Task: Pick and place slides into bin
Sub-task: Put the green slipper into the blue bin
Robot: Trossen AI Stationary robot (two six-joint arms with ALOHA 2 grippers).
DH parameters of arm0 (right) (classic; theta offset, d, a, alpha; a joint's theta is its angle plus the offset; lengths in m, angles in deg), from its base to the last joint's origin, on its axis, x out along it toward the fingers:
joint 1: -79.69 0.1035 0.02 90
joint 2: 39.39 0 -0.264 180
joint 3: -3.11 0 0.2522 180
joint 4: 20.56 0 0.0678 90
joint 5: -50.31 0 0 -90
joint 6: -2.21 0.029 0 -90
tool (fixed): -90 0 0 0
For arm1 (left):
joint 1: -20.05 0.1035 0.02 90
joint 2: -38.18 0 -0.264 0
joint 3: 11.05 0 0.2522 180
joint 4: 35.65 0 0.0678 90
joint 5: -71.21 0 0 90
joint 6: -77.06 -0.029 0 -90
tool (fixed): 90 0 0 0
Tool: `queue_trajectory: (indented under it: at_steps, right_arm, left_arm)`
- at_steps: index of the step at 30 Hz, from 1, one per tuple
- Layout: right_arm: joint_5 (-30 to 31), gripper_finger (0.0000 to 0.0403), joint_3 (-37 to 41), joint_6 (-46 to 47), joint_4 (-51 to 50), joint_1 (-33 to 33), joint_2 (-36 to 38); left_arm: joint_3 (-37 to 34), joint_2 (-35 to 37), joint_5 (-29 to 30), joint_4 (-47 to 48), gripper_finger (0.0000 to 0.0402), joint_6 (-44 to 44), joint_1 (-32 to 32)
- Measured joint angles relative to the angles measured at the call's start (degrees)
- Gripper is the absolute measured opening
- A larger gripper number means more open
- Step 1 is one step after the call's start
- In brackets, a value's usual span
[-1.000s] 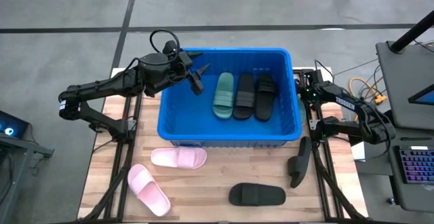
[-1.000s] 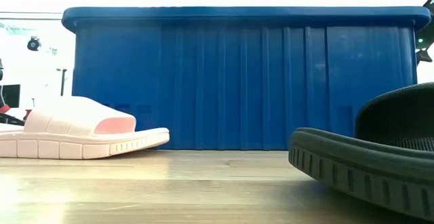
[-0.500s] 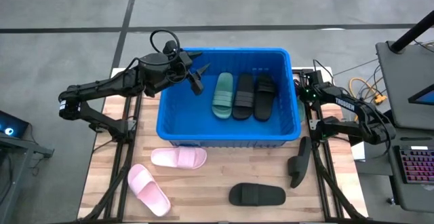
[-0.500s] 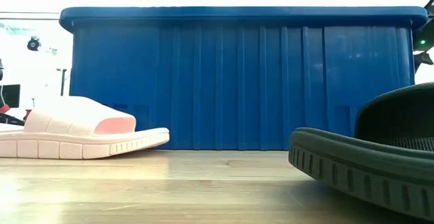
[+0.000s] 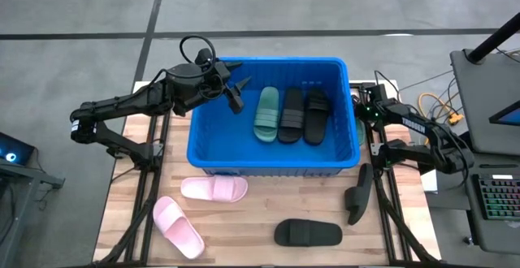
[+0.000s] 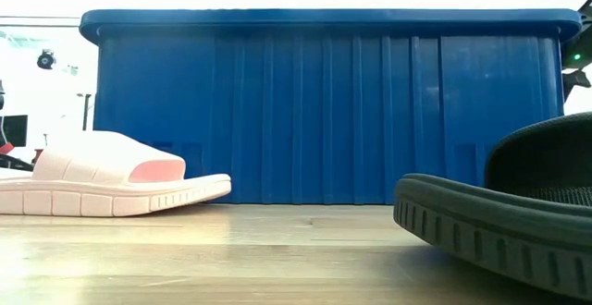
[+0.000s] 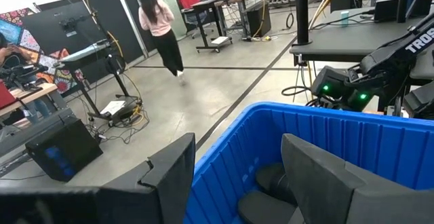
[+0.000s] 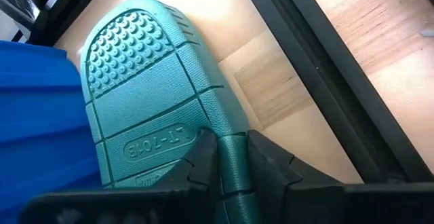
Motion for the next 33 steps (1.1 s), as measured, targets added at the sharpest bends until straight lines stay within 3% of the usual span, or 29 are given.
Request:
queue_trajectory:
  at_steps: [18, 33]
  right_arm:
    - [3.3, 0.0014, -11.3, -3.8, -15.6, 0.0, 2.1]
    - [8.5, 0.0006, -17.9, -3.9, -22.5, 0.0, 13.3]
  left_arm:
    - [0.0, 0.0, 0.0, 0.1, 0.0205, -0.2, 0.0]
    - [-0.1, 0.0, 0.0, 0.5, 0.0205, -0.3, 0.0]
